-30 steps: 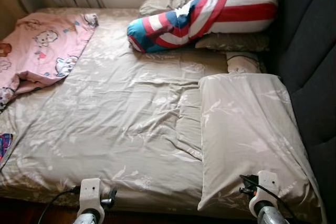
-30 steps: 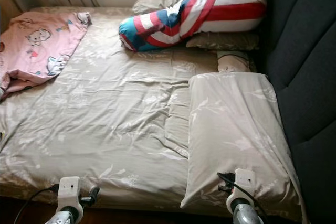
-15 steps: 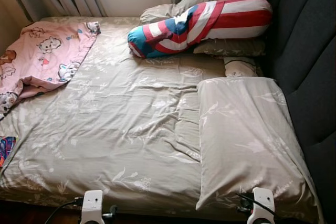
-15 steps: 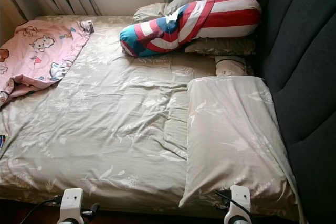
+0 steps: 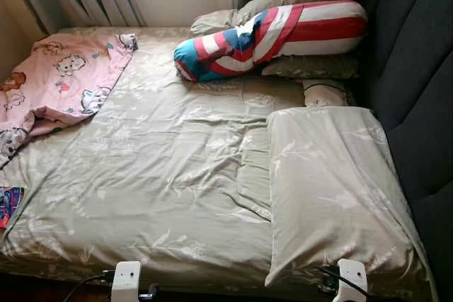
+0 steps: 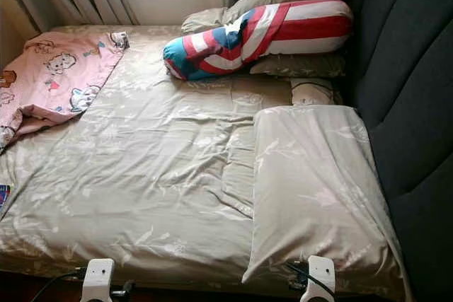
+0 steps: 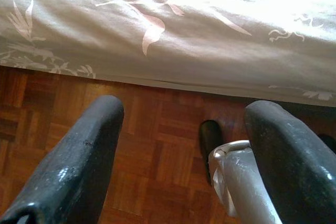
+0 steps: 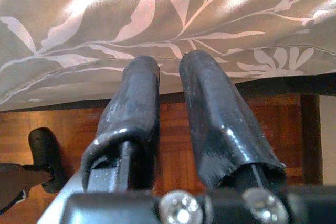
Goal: Clean up the room
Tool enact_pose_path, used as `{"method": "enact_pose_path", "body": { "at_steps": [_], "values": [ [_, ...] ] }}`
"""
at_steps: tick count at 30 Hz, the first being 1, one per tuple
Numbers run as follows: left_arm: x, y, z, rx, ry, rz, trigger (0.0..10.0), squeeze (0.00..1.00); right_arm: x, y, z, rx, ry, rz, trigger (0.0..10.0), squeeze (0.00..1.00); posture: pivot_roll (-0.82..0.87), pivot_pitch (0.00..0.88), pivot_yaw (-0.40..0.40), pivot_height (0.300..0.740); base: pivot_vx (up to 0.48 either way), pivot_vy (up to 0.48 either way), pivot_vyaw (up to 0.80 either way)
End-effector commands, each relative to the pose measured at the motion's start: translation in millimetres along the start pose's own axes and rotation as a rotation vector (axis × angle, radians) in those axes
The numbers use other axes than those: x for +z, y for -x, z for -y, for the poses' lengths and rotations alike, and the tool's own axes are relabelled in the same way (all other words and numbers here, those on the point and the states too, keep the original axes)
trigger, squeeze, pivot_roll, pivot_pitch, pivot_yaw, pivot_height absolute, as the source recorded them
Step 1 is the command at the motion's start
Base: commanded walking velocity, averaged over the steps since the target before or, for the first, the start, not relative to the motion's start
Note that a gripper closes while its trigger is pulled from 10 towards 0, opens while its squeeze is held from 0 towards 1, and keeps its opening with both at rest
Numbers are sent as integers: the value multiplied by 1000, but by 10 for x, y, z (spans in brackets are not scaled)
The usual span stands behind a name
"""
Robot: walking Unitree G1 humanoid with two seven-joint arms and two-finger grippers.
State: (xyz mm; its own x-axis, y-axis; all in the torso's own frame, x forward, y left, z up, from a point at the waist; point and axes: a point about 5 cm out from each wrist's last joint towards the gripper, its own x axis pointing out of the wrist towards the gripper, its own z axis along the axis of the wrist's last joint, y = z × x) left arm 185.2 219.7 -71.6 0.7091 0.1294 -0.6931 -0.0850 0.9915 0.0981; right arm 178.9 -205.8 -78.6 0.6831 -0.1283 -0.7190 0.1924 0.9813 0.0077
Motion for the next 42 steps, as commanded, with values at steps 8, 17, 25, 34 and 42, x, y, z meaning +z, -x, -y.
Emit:
{"method": "enact_pose_path", "body": {
  "at_steps": [8, 17, 25, 34, 42],
  "values": [
    [-153, 55, -46, 27, 15, -43, 10000, 0, -114, 29, 24, -15, 15, -53, 10000, 0, -89, 106, 50, 740, 0, 0, 759],
    [-168, 61, -71, 46, 29, -48, 10000, 0, -133, 33, 7, -12, 7, -60, 10000, 0, -84, 124, 48, 740, 0, 0, 605],
    [-156, 55, -58, 46, 38, -47, 10000, 0, -133, 32, -5, -7, 2, -59, 10000, 0, -82, 132, 48, 740, 0, 0, 0],
    [-160, 53, -62, 46, 34, -57, 10000, 0, -122, 27, -41, 3, -5, -53, 10000, 0, -75, 140, 50, 740, 0, 175, 0],
    [-174, 57, -66, 46, 32, -64, 10000, 0, -138, 30, -156, 18, -8, -46, 10000, 0, -74, 140, 50, 740, 0, 277, 0]
  ]
}}
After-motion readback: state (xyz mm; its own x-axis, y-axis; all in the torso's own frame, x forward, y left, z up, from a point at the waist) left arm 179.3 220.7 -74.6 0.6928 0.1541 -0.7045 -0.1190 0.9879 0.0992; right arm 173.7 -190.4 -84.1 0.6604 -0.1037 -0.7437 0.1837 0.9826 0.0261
